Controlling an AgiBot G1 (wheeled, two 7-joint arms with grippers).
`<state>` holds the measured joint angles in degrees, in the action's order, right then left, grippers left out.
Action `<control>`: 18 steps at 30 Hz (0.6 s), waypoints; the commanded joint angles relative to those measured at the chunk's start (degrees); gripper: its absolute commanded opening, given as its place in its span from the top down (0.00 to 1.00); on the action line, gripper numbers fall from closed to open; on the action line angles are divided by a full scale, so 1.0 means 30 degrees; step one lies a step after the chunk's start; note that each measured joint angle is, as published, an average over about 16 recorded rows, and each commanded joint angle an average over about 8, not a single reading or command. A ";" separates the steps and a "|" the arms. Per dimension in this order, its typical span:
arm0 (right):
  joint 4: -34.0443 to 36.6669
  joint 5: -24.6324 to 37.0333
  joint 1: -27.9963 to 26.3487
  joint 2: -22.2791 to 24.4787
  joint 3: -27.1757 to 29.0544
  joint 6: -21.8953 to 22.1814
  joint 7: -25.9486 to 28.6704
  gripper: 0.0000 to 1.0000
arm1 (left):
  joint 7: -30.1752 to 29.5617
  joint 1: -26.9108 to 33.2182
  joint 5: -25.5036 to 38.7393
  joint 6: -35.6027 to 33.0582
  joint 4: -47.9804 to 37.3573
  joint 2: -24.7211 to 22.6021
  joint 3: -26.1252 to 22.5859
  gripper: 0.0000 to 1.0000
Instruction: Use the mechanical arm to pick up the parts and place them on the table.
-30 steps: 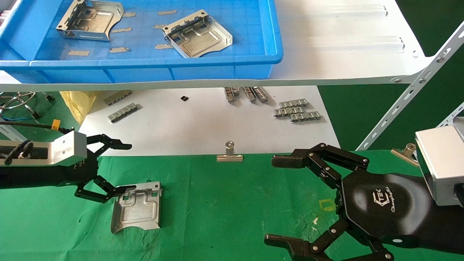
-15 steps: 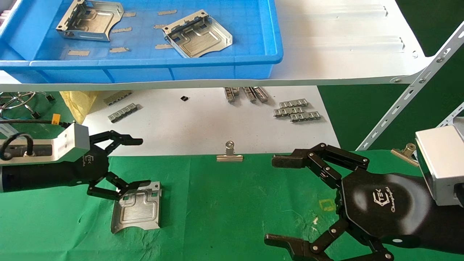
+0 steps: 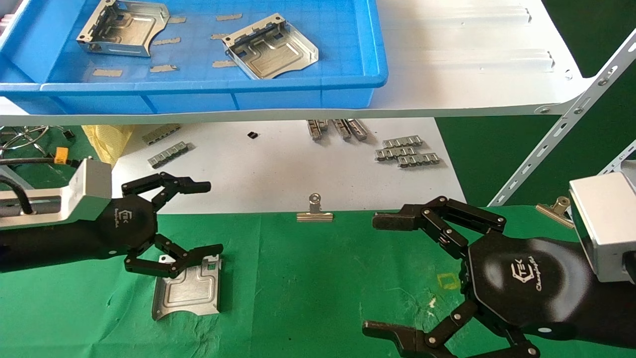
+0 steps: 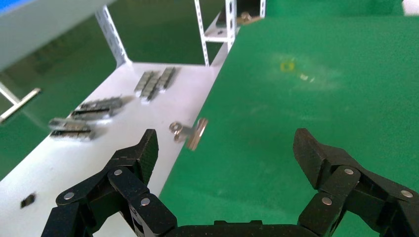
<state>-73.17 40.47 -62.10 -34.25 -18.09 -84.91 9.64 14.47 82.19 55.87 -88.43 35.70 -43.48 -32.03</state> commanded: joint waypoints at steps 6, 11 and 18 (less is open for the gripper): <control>0.0000 -0.0003 -0.0001 0.0002 -0.0005 0.0002 -0.0002 0.00 | -0.1930 -0.1579 -0.1072 0.0209 0.2899 0.0648 0.1225 0.00; 0.0000 -0.0005 -0.0002 0.0003 -0.0008 0.0003 -0.0004 0.00 | -0.3304 -0.2703 -0.1836 0.0358 0.4963 0.1109 0.2098 0.00; 0.0000 -0.0008 -0.0003 0.0005 -0.0012 0.0005 -0.0006 0.00 | -0.5236 -0.4283 -0.2909 0.0567 0.7865 0.1757 0.3325 0.00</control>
<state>-73.17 40.44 -62.11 -34.23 -18.12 -84.90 9.62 -1.23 69.36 47.15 -86.73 59.27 -38.22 -22.07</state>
